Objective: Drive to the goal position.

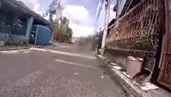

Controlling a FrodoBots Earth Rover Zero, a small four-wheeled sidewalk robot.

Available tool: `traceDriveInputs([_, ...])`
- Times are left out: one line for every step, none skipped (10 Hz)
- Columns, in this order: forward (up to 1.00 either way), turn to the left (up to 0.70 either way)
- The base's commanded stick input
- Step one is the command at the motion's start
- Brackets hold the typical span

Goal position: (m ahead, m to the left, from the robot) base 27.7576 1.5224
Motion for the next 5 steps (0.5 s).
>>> traceDriveInputs([0.70,0.00])
traceDriveInputs([0.70,0.00])
traceDriveInputs([0.70,0.00])
traceDriveInputs([0.70,0.00])
traceDriveInputs([0.70,0.00])
